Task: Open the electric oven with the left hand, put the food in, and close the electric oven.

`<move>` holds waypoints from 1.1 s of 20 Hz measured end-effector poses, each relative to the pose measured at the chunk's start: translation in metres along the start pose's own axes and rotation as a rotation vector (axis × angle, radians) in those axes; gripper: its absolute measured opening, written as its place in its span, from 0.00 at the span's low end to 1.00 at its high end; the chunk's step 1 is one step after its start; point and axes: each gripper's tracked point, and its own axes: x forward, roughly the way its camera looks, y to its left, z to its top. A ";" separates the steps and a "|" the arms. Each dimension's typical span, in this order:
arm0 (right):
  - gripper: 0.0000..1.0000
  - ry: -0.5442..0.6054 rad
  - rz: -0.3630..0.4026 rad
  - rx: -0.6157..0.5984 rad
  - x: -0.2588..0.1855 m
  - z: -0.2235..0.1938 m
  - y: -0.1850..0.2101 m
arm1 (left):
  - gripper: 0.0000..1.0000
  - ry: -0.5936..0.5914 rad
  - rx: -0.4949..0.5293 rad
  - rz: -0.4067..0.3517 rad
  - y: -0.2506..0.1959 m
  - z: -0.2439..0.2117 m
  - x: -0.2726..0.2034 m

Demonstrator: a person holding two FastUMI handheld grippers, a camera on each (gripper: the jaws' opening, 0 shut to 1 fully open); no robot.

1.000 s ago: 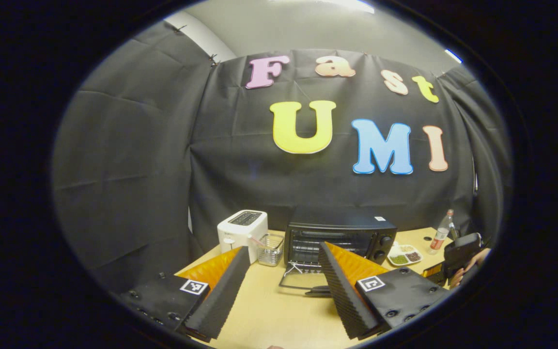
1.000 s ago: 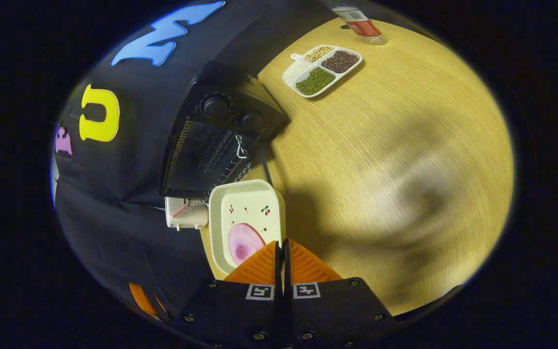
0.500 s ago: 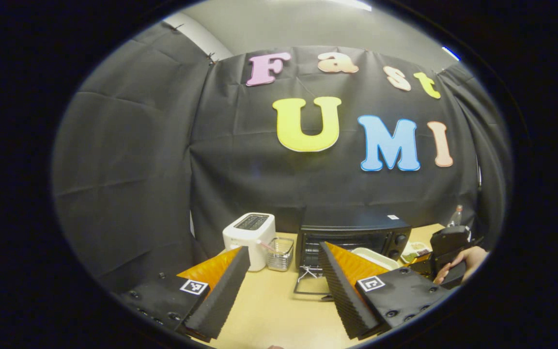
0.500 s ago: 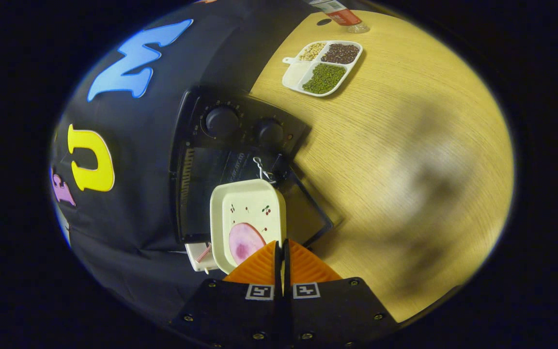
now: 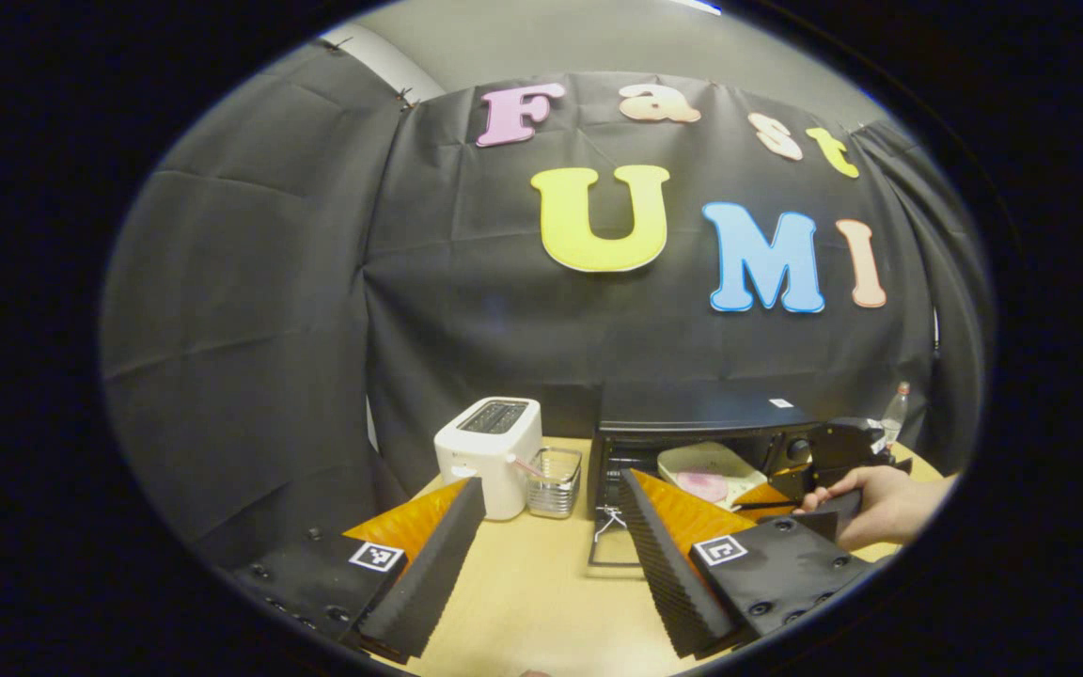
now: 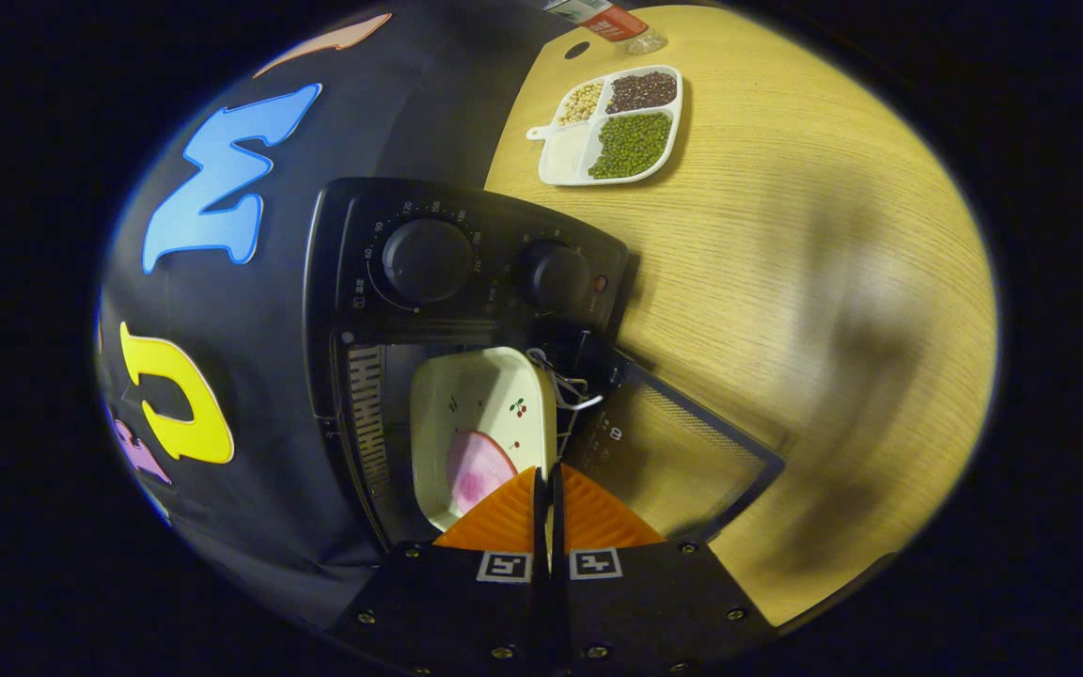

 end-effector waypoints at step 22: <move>0.98 0.080 0.208 -0.077 -0.028 -0.035 0.049 | 0.92 -0.016 0.005 0.012 -0.007 0.008 -0.013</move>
